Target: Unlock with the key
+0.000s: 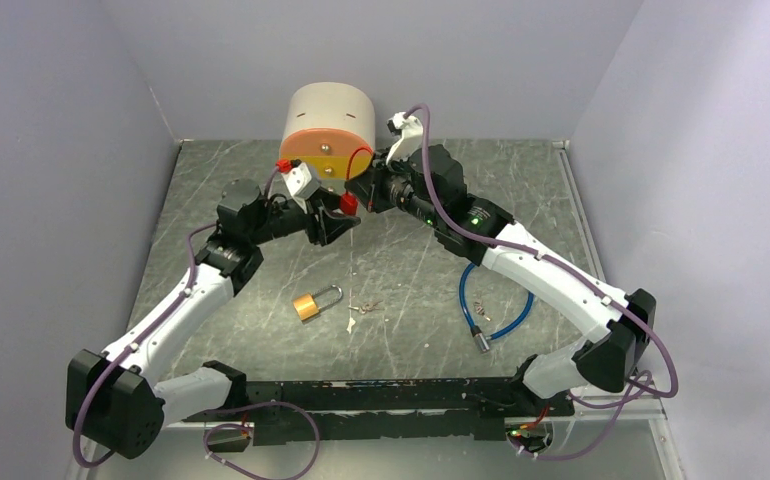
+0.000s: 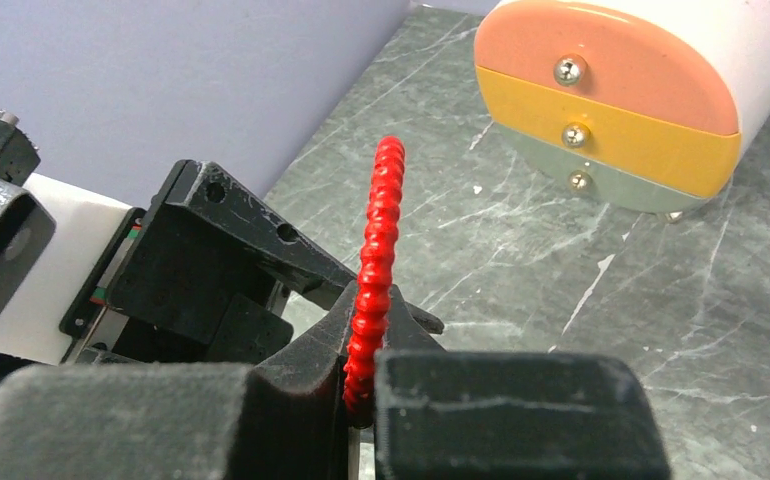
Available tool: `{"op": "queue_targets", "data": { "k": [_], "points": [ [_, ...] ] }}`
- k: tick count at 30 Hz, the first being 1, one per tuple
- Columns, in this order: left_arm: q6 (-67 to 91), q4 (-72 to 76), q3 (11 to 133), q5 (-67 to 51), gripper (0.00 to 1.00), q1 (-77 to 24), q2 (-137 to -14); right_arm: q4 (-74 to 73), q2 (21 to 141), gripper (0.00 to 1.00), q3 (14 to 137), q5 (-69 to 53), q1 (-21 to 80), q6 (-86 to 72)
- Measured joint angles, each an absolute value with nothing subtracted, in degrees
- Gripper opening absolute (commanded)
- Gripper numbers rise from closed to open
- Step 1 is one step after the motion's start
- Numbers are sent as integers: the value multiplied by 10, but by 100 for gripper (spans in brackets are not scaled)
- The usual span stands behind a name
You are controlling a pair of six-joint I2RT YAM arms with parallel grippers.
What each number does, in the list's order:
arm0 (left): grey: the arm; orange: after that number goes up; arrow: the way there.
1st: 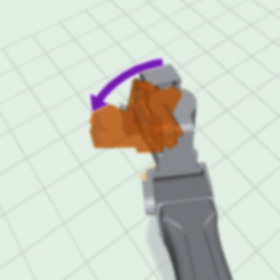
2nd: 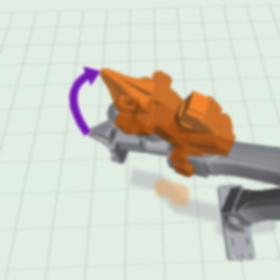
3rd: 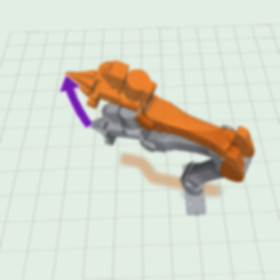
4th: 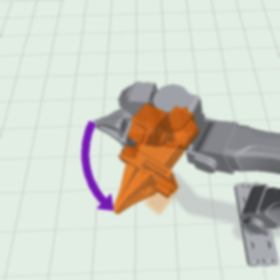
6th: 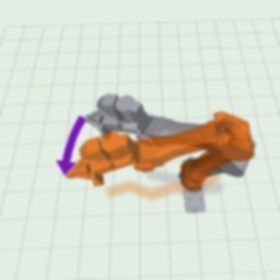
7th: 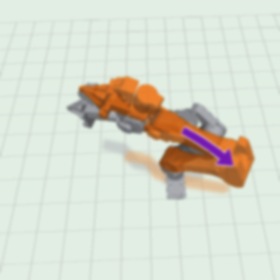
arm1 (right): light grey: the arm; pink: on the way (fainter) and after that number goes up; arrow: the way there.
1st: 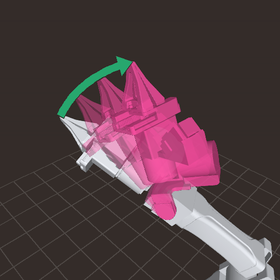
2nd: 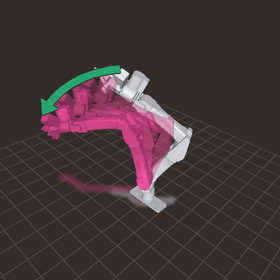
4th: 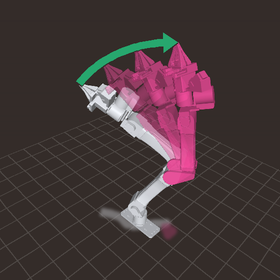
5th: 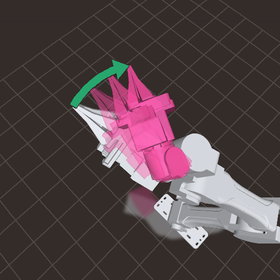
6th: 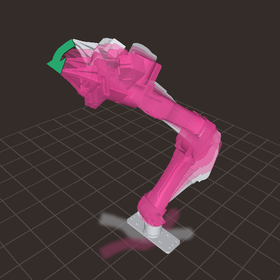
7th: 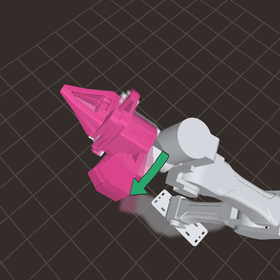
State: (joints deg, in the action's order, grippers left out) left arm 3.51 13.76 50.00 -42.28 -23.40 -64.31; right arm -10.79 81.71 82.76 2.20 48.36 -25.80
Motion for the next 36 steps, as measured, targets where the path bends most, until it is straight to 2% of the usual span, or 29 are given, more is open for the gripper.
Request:
{"op": "queue_targets", "data": {
  "k": [9,11,14,16,18,19,21,23,25,28,36],
  "points": [
    [37,155,499,-417,56,-234,-643,-107,817,0,821,10,484,-272],
    [37,156,499,-417,45,-234,-643,-107,817,0,817,10,484,-274],
    [36,155,499,-418,18,-234,-643,-107,817,5,814,9,484,-276],
    [36,155,499,-419,9,-234,-643,-107,817,8,813,10,484,-277],
    [35,153,499,-420,4,-234,-643,-105,816,13,810,7,484,-281],
    [36,151,499,-420,3,-234,-643,-103,815,21,808,5,484,-284],
    [36,148,499,-422,2,-234,-643,-98,812,47,801,1,483,-290],
    [36,143,499,-423,3,-234,-643,-95,808,61,799,-1,483,-297],
    [37,139,499,-424,3,-234,-643,-83,798,65,791,0,483,-301],
    [43,135,499,-429,3,-234,-643,-56,766,66,754,2,482,-311],
    [146,154,516,-450,3,-234,-644,81,600,67,575,16,443,-381]
  ]
}}
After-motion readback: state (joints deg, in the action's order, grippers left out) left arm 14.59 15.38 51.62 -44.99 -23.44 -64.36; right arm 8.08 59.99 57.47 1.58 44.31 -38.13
